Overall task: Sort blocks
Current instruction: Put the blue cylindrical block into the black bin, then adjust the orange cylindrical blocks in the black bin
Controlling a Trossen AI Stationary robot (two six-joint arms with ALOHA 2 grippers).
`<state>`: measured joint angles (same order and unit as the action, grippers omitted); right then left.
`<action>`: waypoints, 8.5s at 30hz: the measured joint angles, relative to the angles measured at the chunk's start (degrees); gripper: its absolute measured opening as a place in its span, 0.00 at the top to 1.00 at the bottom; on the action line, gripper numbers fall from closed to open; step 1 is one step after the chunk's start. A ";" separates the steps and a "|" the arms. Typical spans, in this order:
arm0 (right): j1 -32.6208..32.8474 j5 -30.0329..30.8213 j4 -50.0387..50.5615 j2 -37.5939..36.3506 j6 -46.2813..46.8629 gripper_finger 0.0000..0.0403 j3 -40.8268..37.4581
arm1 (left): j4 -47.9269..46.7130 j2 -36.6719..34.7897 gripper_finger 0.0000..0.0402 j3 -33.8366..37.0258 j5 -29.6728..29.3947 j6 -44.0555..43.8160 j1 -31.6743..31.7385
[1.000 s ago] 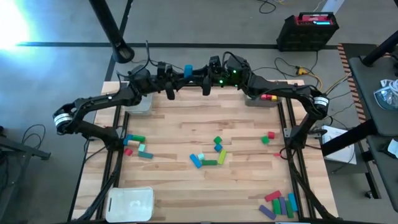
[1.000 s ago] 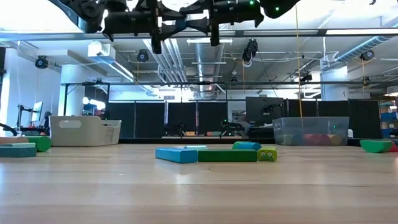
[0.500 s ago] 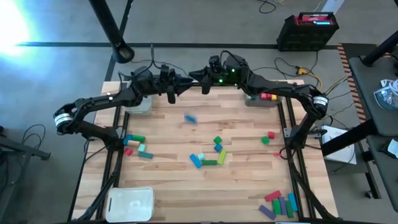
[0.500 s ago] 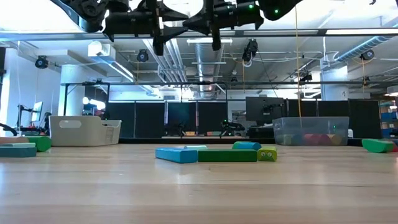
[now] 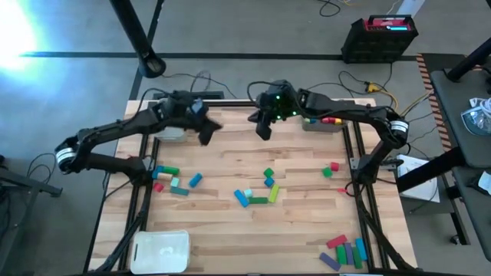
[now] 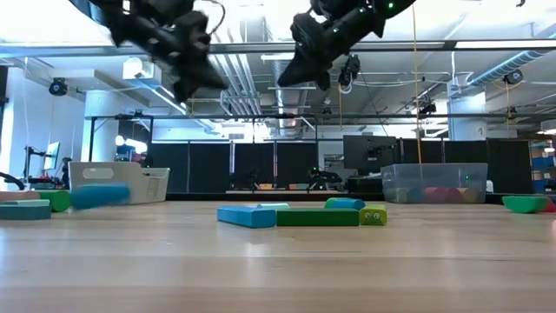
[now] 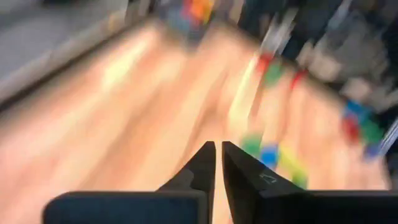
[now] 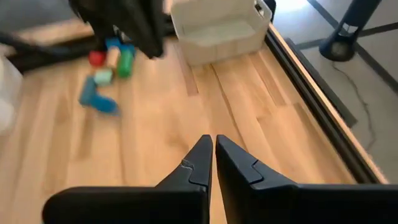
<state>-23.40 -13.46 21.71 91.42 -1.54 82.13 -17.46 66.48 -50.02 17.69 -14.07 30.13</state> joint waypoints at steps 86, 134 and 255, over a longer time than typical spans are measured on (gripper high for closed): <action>7.70 -7.86 -34.63 3.47 19.97 0.28 0.64 | 35.62 -12.30 0.71 12.84 -16.68 -16.21 -17.94; 5.51 -0.60 -22.19 4.81 13.00 0.68 19.74 | 19.84 2.21 0.71 -18.47 0.17 4.39 -5.42; -33.21 18.60 20.91 -12.20 31.78 0.46 -20.52 | -42.78 -9.28 0.34 -15.93 -24.36 -11.17 -20.92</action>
<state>-56.61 5.15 42.61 79.21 30.24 61.60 -60.25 57.20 -65.95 -6.68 -25.24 9.20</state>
